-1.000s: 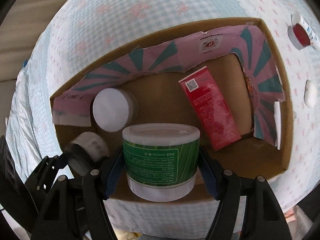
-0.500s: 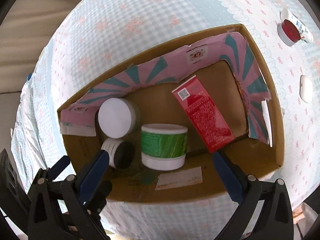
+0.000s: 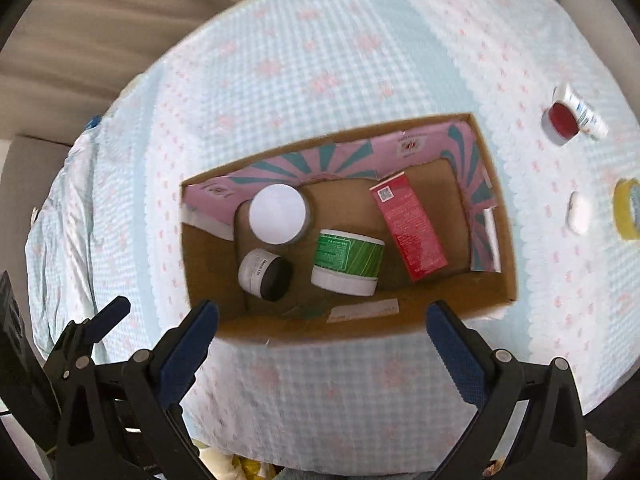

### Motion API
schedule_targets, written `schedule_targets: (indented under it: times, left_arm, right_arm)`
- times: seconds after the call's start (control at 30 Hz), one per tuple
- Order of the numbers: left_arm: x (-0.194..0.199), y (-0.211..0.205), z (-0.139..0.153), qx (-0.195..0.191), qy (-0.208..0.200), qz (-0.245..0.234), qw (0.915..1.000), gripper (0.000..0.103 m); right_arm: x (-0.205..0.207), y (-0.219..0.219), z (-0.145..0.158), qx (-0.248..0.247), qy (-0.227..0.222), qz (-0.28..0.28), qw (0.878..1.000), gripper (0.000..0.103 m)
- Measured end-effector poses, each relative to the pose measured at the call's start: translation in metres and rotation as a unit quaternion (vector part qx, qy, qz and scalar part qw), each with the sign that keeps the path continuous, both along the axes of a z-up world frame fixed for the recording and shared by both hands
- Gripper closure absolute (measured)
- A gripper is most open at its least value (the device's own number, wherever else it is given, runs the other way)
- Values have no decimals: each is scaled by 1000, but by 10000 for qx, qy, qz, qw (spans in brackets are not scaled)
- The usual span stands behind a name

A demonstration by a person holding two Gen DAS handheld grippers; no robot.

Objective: Organize rigid objects
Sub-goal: 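Move both tools back toward the remaining items on the bed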

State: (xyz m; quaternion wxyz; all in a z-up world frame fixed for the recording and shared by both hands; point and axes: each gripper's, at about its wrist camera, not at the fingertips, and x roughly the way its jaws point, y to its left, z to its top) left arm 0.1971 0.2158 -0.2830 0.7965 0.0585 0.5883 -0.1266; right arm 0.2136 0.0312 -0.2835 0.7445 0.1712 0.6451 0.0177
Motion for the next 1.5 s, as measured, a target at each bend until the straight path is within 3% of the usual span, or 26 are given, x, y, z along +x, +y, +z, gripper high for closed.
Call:
schedule_targets:
  times: [0.13, 0.2, 0.37, 0.57, 0.87, 1.0, 1.17, 1.33, 1.5]
  left_arm:
    - [-19, 1, 40, -35, -118, 188, 9997, 0]
    - [-31, -1, 70, -236, -336, 240, 9989, 0]
    - [-50, -29, 118, -501, -739, 207, 9958, 0]
    - [-60, -91, 152, -453, -1156, -122, 9922, 0]
    - [-61, -230, 185, -595, -2043, -340, 9765, 0]
    - [-44, -296, 173, -608, -1987, -517, 9768, 0]
    - [-18, -364, 132, -458, -1707, -761, 9813, 0]
    - [15, -413, 56, -394, -1347, -971, 9853, 0]
    - [43, -442, -21, -220, -1112, -1231, 9859, 0]
  right_arm:
    - [-17, -2, 41, -246, -321, 226, 9989, 0]
    - [-29, -4, 67, -478, -576, 441, 9962, 0]
    - [-64, -23, 130, -1073, -1354, 729, 9823, 0]
    - [-94, -84, 165, -1027, -1728, 138, 9795, 0]
    - [-142, -219, 186, -1698, -2091, -661, 9608, 0]
    - [-148, -279, 174, -1745, -1970, -886, 9607, 0]
    - [-142, -350, 136, -1673, -1693, -1117, 9648, 0]
    - [-136, -390, 91, -1630, -1747, -1389, 9610, 0]
    - [-128, -405, 25, -1690, -1718, -1486, 9591, 0]
